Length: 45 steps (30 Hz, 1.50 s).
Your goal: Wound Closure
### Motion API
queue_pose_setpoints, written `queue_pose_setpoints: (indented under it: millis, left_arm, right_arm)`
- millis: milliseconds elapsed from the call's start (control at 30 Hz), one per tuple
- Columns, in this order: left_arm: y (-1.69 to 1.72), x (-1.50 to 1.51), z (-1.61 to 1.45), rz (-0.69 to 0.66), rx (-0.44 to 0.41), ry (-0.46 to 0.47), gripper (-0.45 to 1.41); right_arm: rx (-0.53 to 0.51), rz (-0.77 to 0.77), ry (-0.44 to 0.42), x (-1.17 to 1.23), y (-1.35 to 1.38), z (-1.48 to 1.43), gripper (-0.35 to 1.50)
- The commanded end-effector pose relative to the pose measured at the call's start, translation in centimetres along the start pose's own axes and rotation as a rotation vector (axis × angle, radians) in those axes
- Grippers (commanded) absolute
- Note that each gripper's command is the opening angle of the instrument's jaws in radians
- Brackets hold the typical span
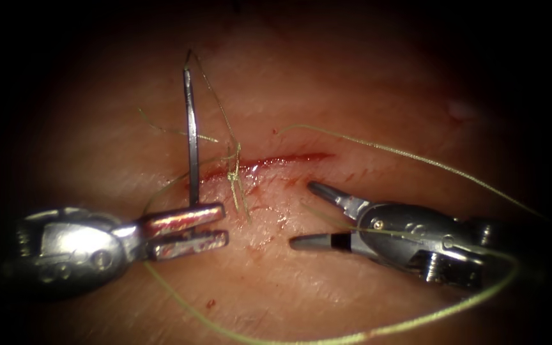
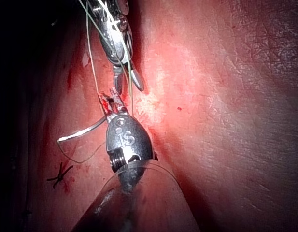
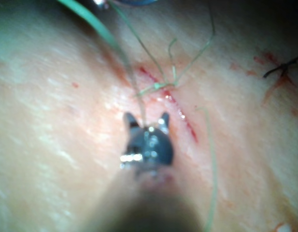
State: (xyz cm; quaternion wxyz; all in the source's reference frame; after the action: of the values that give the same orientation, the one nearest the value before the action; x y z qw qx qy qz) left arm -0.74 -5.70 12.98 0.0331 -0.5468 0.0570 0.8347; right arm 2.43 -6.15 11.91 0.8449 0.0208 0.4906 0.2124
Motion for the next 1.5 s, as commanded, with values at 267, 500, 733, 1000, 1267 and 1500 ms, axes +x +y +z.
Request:
queue_pose_setpoints:
  millis: [267, 500, 733, 1000, 1267, 1500]
  left_arm:
    - [-0.02, -0.06, 0.07, 0.002, -0.003, 0.004, -0.45]
    - [-0.03, -0.07, 0.06, 0.003, -0.004, 0.005, -0.45]
    - [-0.04, -0.06, 0.05, 0.002, -0.008, 0.003, -0.45]
    - [-0.03, -0.06, 0.08, 0.002, -0.007, 0.003, -0.45]
    - [-0.02, -0.06, 0.07, 0.003, -0.011, 0.002, -0.45]
    - [-0.03, -0.06, 0.05, 0.004, -0.014, 0.004, -0.45]
  right_arm:
    - [0.046, -0.015, 0.023, -0.12, 0.08, -0.16, -0.35]
    - [0.099, -0.013, 0.002, -0.22, -0.16, -0.56, -0.35]
    - [0.115, -0.023, -0.043, -0.40, -0.52, -1.33, -0.35]
    - [0.056, -0.012, -0.072, -0.59, -0.71, -2.04, -0.35]
    - [0.091, -0.006, -0.072, -0.54, -0.79, -1.96, -0.35]
    - [0.116, -0.017, -0.095, -0.59, -0.85, -2.05, -0.35]
